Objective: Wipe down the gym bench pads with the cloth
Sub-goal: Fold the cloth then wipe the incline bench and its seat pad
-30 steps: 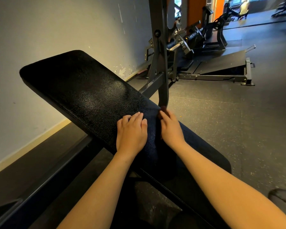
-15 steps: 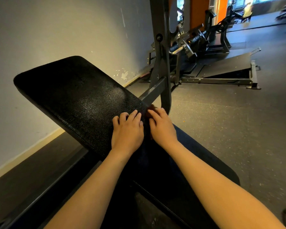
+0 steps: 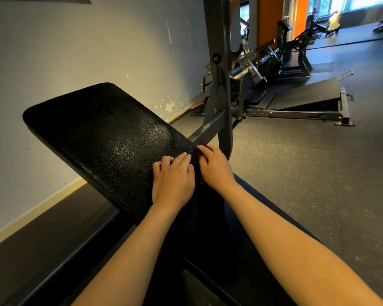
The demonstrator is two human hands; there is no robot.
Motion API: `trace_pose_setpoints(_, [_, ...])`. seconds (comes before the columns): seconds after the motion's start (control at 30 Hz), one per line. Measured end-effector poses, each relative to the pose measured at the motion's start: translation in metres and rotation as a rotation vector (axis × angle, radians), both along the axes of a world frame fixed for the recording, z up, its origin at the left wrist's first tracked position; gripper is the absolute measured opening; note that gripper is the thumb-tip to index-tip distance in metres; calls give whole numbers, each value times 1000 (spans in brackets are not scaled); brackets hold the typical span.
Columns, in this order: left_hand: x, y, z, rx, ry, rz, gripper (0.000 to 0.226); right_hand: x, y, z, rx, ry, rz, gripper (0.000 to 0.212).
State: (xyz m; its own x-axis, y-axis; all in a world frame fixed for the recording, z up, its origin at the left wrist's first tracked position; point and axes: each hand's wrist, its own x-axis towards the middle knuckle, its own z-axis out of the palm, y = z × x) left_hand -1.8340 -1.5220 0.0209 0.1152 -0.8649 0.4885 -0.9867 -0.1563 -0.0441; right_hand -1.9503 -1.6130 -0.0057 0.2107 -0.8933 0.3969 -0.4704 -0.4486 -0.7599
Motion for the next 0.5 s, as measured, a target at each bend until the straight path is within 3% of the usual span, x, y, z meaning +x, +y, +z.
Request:
trace_pose_setpoints(0.17, [-8,6,-3,30,-67,-20,48,-32,30,-32,38,-3,-162,41])
trace_pose_setpoints(0.4, [-19,20,-11,38,-85,-43,46,-10,34,-16,-33,-48,95,40])
trace_pose_setpoints(0.5, [-21,28,-12,55,-78,-68,46,-21,51,-33,-5,-61,-75,39])
